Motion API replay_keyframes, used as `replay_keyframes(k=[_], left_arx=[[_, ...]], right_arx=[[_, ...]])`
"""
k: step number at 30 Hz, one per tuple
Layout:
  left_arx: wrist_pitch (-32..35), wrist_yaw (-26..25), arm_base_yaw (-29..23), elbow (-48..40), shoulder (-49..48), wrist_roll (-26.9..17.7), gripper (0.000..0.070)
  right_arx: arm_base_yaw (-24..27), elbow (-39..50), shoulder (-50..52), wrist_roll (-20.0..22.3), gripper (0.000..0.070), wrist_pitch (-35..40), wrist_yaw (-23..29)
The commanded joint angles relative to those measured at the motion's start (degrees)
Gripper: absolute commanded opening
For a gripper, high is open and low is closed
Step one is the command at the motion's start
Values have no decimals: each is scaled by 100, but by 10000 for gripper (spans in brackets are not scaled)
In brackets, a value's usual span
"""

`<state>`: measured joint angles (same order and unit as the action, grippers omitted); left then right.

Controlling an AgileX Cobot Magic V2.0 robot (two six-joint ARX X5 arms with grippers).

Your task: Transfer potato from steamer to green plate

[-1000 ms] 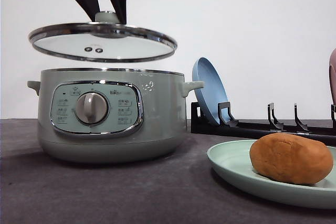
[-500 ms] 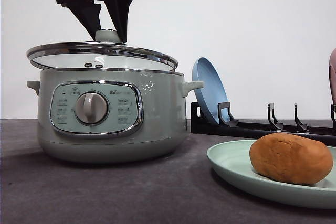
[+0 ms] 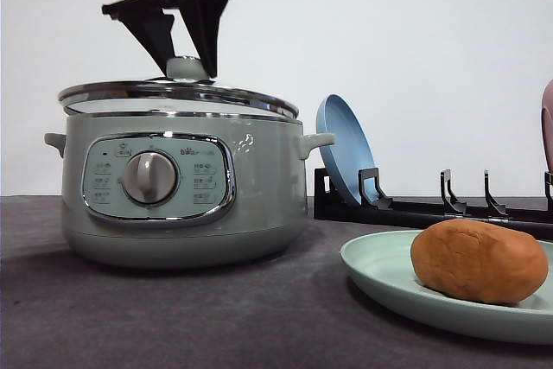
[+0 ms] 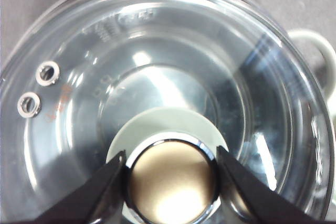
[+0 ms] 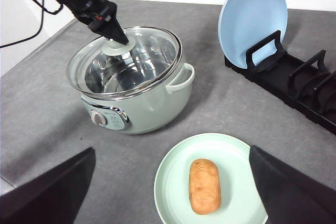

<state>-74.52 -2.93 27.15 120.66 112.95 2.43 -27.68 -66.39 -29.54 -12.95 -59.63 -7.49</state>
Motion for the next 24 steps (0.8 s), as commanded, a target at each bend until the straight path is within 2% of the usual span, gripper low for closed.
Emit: replay_keyframes(k=[1,14,24], left_arx=[[65,-14,31,173,196,-23,0],[459,-12,42,173,525,-145,0],[433,-10,64,173,491,-202,0]], right_arx=[[-31,-101,-28,-58,593,43,6],[-31,-101,-28,-59,593,41,5],[-31,-101,-28,-63,593,39,4]])
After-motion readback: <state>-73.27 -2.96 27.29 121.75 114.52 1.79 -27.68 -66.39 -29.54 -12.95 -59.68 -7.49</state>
